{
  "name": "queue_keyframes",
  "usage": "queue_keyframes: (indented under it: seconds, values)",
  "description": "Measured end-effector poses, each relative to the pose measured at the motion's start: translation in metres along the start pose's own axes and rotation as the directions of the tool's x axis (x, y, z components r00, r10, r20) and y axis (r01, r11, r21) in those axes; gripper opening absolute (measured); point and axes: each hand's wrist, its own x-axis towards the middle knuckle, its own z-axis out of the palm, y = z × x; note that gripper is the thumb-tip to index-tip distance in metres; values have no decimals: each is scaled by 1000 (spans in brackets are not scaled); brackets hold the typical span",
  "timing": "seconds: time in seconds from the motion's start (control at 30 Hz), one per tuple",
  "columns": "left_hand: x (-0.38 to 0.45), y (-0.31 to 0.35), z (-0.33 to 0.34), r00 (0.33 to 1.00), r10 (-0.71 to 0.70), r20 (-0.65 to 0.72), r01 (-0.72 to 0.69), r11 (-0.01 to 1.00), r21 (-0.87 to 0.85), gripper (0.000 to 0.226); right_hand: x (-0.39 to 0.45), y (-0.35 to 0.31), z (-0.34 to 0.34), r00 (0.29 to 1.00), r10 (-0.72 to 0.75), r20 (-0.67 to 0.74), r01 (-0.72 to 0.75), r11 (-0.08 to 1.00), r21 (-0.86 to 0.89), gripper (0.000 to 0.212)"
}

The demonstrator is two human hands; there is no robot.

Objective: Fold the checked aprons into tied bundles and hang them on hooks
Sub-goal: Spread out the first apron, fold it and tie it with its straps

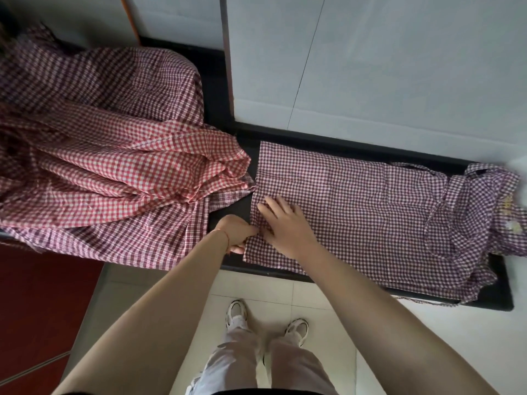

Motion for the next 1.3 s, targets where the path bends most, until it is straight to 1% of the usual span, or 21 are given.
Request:
queue_keyframes:
  seconds: [0.1, 0.2, 0.27, 0.3, 0.37, 0.4, 0.43, 0.47, 0.5, 0.6, 0.73, 0.83, 0.9, 1.0, 1.03, 1.07, 1.13, 1.17, 1.2, 1.23, 1.3]
  values:
    - [1, 2, -4, 1000, -9, -4, 10, 991, 137, 26, 11, 16, -3, 979, 194, -58, -192, 981, 35, 68]
    - [-5, 12, -11, 995, -44, 84, 16, 952, 304, 25, 24, 31, -21, 891, 453, 31, -453, 882, 129, 76]
    - [-12, 23, -12, 1000, 20, 0, -17, 835, 550, 29, 27, 28, -31, 911, 413, -12, -410, 907, 95, 78]
    - [-15, 28, -10, 984, 148, -101, -39, 728, 685, 29, 26, 25, -33, 941, 330, -70, -327, 944, 52, 78]
    - [-18, 41, -1, 842, 483, -239, -125, 606, 785, 22, 22, 17, -33, 977, 177, -121, -180, 984, -8, 71]
    - [-16, 47, 4, 745, 627, -229, -217, 552, 805, 21, 22, 14, -31, 981, 148, -125, -150, 989, -11, 67]
    - [-12, 53, 8, 656, 736, -165, -298, 454, 840, 23, 23, 12, -28, 981, 148, -125, -149, 989, 2, 63]
    - [-4, 62, 13, 600, 797, -71, -353, 344, 870, 26, 26, 14, -27, 978, 168, -126, -165, 986, 28, 62]
    - [2, 65, 14, 580, 815, 1, -389, 276, 879, 31, 28, 14, -26, 975, 175, -140, -169, 984, 54, 63]
    - [21, 79, 13, 685, 720, 113, -401, 243, 883, 63, 33, 31, -26, 971, 168, -168, -152, 983, 103, 67]
    - [32, 93, 8, 811, 568, 137, -283, 176, 943, 106, 42, 62, -40, 973, 218, -83, -201, 964, 172, 71]
    - [39, 107, 5, 879, 458, 136, -225, 146, 963, 126, 51, 94, -51, 942, 334, 37, -335, 924, 182, 104]
    - [44, 112, 1, 912, 392, 121, -205, 180, 962, 137, 53, 114, -55, 868, 490, 73, -493, 838, 233, 111]
    - [47, 117, 0, 940, 327, 93, -165, 200, 966, 144, 46, 129, -55, 673, 736, 67, -705, 612, 357, 85]
    - [46, 119, 3, 935, 348, 70, -144, 192, 971, 139, 43, 128, -51, 654, 754, 56, -723, 602, 339, 77]
    - [44, 123, 8, 911, 412, 34, -123, 190, 974, 129, 40, 126, -48, 666, 745, 35, -717, 626, 306, 74]
    - [44, 128, 22, 794, 608, -26, -128, 208, 970, 101, 37, 118, -38, 736, 676, -43, -649, 722, 238, 71]
    - [46, 130, 28, 737, 676, -12, -184, 217, 959, 93, 37, 111, -34, 777, 623, -92, -600, 776, 196, 71]
    - [49, 130, 35, 716, 697, 32, -264, 228, 937, 92, 37, 105, -30, 821, 555, -134, -536, 830, 154, 69]
    - [53, 129, 39, 729, 680, 75, -324, 246, 914, 98, 38, 97, -27, 869, 468, -158, -454, 883, 120, 67]
    - [61, 124, 39, 798, 592, 114, -330, 271, 904, 119, 37, 87, -17, 950, 277, -148, -271, 961, 59, 62]
